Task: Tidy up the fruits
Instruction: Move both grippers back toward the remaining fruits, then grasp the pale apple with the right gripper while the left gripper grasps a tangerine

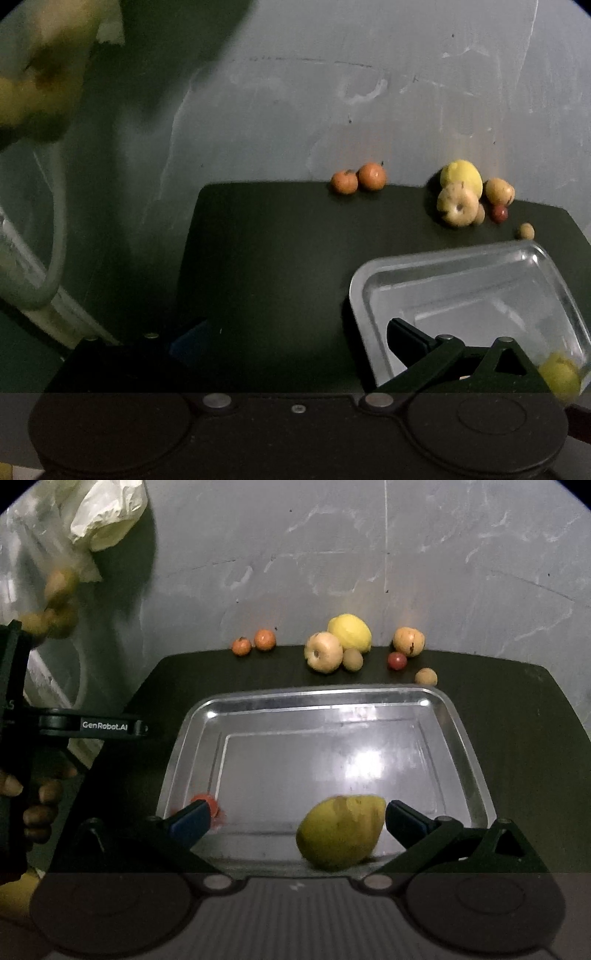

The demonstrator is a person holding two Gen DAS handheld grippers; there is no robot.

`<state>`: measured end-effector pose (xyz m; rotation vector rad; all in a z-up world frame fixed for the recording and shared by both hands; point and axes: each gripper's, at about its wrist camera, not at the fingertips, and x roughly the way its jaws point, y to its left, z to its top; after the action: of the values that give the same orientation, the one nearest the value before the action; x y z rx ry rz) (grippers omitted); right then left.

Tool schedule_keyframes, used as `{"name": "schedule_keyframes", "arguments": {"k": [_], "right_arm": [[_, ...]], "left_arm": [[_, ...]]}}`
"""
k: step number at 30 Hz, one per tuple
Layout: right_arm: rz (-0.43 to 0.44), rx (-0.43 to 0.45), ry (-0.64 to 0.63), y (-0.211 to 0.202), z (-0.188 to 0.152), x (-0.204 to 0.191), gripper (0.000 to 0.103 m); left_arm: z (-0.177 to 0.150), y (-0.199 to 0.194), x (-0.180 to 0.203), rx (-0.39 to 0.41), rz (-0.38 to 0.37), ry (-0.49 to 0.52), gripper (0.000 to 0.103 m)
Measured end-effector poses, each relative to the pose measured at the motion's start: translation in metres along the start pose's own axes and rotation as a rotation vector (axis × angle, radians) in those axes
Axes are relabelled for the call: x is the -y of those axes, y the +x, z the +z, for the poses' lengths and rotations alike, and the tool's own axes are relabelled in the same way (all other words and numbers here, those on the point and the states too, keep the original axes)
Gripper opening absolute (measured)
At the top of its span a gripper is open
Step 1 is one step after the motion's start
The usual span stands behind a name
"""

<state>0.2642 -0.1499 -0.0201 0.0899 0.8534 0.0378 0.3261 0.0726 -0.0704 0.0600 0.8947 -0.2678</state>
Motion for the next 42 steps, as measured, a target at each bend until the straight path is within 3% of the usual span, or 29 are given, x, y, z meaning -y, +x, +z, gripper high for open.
{"name": "schedule_keyframes", "arguments": {"k": [15, 19, 27, 37, 42], "right_arm": [[-0.013, 0.072, 0.011, 0.042, 0.041, 0.021, 0.103], [-0.017, 0.061, -0.041, 0.061, 0.052, 0.023, 0.103], [-0.044, 0.075, -0.142, 0.098, 0.083, 0.033, 0.103], [-0.044, 0.099, -0.164, 0.135, 0.104, 0.04, 0.102], [-0.024, 0.121, -0.182, 0.145, 0.11, 0.036, 0.094]], "left_arm": [[0.059, 0.054, 0.02, 0.052, -0.001, 0.067, 0.102], [0.073, 0.072, 0.029, 0.02, -0.023, 0.076, 0.102], [0.096, 0.104, 0.036, 0.033, -0.02, 0.028, 0.102], [0.108, 0.128, 0.044, 0.051, -0.027, 0.081, 0.102], [0.11, 0.136, 0.045, 0.048, -0.029, 0.095, 0.094]]}}
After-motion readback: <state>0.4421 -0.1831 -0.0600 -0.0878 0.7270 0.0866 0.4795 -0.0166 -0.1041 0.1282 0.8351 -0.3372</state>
